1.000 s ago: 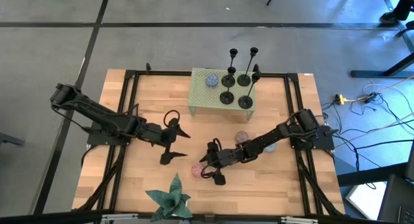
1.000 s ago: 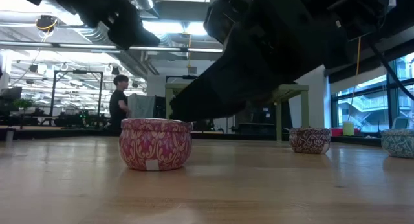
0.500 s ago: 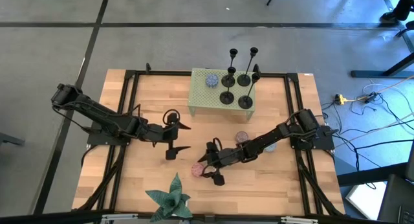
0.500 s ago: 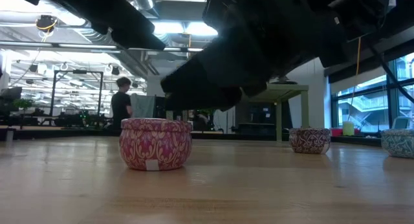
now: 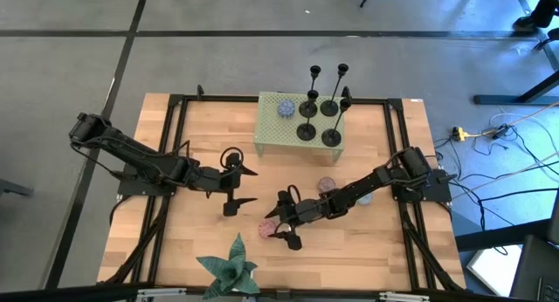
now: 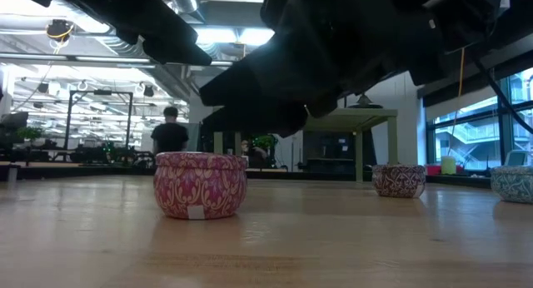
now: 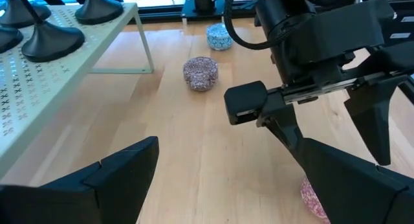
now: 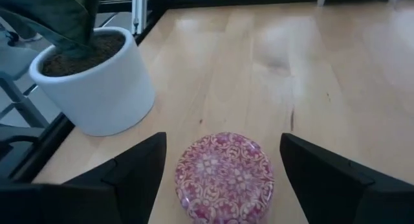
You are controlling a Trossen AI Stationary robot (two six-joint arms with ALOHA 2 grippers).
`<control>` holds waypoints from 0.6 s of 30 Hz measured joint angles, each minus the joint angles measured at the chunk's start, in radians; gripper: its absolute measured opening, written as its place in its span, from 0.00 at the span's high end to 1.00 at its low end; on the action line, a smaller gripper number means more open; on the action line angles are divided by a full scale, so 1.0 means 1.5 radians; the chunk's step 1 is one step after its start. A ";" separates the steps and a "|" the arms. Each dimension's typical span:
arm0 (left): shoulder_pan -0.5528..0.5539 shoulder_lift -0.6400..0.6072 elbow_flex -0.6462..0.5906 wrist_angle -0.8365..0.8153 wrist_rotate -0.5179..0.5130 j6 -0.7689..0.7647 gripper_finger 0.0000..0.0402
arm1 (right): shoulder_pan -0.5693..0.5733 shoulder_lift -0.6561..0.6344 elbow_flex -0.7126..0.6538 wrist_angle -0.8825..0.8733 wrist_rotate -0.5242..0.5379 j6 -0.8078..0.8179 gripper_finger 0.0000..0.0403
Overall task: Pick & Place candle stick holders
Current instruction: Put the red scented candle on the shelf
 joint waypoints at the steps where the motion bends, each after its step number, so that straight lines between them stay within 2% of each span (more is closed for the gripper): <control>1: 0.000 0.000 0.000 0.000 0.000 0.000 0.07 | 0.000 0.000 0.000 0.000 0.000 0.000 0.24; 12: 0.000 0.000 0.000 -0.004 0.000 -0.001 0.07 | 0.000 0.052 0.033 0.001 0.002 -0.021 0.24; 18: 0.000 0.000 0.000 -0.005 0.000 -0.001 0.07 | 0.000 0.060 0.047 -0.043 0.002 -0.023 0.24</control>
